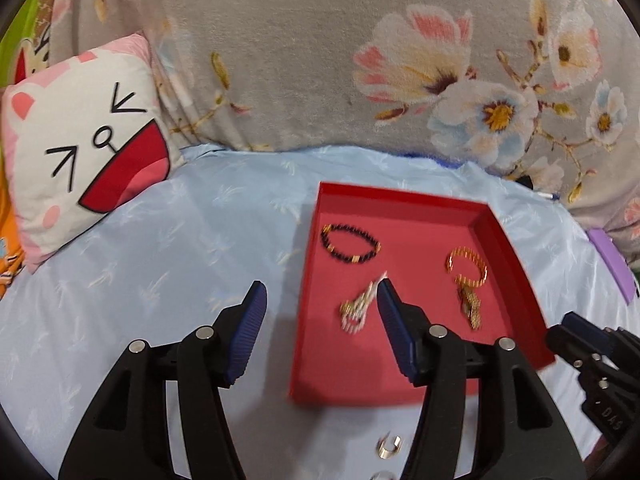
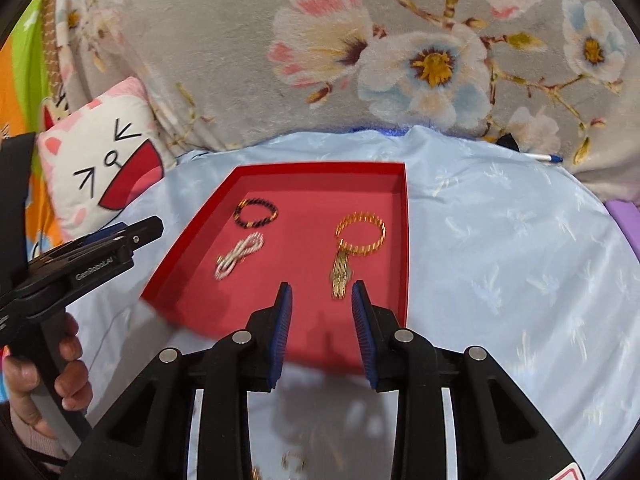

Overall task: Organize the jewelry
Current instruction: 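Carry the pearl bracelet and watch into the red box and release both, then grasp a gold ring with the left tool while the right tool grasps a gold chain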

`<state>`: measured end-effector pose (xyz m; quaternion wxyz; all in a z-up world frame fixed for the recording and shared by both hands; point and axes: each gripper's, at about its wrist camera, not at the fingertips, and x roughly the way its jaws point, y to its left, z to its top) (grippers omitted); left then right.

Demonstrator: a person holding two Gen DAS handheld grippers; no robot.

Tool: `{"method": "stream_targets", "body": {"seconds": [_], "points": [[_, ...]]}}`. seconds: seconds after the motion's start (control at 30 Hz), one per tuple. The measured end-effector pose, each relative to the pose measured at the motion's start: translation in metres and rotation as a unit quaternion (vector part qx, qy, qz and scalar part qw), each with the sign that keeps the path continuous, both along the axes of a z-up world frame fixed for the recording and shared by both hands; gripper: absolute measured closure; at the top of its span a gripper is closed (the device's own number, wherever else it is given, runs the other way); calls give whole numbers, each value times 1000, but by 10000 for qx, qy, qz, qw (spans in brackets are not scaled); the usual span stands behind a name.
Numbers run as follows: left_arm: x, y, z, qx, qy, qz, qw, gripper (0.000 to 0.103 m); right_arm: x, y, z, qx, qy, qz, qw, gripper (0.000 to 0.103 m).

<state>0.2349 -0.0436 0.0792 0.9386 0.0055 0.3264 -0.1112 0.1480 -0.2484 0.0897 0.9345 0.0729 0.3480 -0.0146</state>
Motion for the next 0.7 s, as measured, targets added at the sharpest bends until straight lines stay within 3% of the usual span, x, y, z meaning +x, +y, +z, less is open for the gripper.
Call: {"method": "stream_targets", "body": {"seconds": [0.3,0.5,0.7], "points": [[-73,24,-55,-98,687,-145,9975,48,-96,16,-44,75,411,-54,9991,73],[-97,2,-69,76,817,-543,9951,48,-115,14,-66,307,574,-138,9978,73],[-93,-28,-80,391,927,-680,9926,50,-117,13,-70,263,573,-181,9978,73]]}}
